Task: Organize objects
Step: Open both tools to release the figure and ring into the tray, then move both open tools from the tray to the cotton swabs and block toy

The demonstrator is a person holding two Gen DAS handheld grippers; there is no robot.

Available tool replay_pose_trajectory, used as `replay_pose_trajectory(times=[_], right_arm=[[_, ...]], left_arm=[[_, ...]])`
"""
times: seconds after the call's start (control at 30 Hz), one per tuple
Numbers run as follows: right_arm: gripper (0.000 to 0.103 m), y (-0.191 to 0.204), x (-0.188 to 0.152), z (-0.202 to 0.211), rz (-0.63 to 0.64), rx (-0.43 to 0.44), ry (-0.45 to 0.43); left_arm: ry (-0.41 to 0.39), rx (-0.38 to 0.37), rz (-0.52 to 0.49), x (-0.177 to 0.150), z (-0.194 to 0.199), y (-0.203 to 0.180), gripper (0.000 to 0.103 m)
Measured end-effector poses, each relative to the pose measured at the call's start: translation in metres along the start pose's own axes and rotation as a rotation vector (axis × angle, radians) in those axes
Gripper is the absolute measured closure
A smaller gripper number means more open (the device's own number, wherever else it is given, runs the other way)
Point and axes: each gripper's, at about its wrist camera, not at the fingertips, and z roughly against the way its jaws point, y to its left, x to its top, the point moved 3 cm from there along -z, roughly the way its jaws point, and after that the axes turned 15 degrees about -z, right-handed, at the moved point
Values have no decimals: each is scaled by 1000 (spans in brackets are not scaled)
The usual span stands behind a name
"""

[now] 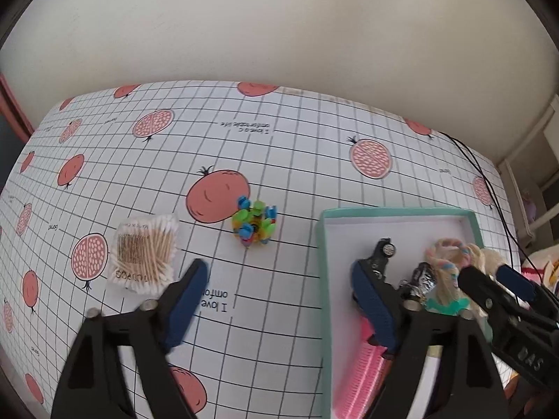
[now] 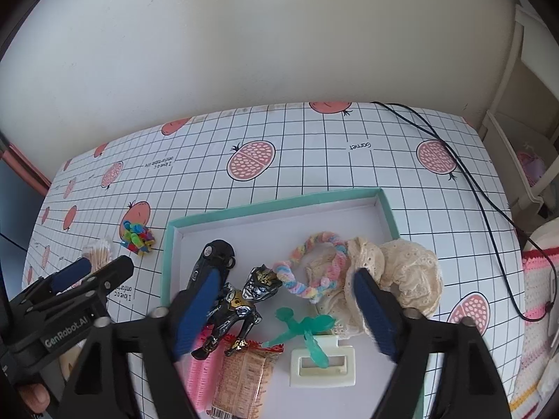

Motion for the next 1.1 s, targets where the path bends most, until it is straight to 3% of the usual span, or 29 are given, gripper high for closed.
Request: replay_pose_trajectory(times=[0.27, 0.87, 1.1], right_arm=[[0, -1, -3, -7, 4, -6, 9], [0, -6, -1, -12, -22, -15, 3], [0, 11, 5, 1, -18, 48, -75]], left_arm=[[12, 15, 26, -3, -10, 8, 4], [-2, 16, 49, -4, -11, 22, 3], [-34, 16, 113, -3, -1, 55, 3]])
